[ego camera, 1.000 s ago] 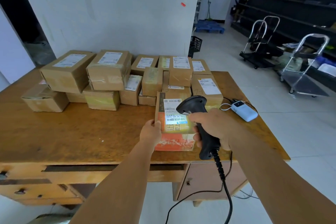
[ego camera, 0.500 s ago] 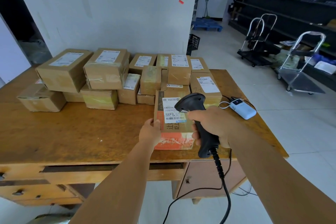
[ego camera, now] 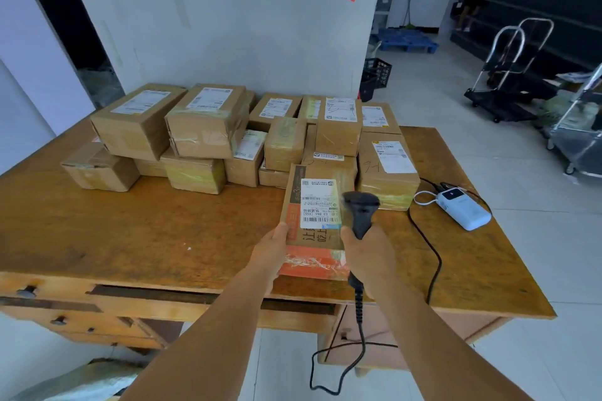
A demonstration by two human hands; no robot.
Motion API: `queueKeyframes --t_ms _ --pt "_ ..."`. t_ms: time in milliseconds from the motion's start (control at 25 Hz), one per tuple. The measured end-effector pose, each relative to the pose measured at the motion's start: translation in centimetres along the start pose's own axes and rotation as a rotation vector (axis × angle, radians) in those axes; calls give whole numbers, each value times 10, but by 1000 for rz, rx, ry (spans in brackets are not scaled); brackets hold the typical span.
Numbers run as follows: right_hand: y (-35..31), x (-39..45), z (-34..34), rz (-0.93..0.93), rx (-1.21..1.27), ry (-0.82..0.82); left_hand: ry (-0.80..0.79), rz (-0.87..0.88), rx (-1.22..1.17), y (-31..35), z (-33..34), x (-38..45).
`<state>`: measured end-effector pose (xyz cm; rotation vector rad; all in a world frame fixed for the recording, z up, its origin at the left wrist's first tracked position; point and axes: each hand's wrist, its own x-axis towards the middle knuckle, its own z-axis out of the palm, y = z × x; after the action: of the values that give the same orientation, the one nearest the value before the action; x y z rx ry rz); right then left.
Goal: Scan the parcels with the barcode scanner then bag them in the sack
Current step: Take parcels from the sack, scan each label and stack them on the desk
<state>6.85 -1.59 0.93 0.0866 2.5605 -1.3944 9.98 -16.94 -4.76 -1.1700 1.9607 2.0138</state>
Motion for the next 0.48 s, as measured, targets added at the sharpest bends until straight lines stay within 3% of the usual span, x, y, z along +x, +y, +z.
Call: queueKeyframes --t_ms 280,480 --pt "-7 -33 3 -117 -7 40 -15 21 -341 -21 -28 -33" --pt "-29 -95 52 -209 46 -12 69 108 -436 -55 -103 -72"
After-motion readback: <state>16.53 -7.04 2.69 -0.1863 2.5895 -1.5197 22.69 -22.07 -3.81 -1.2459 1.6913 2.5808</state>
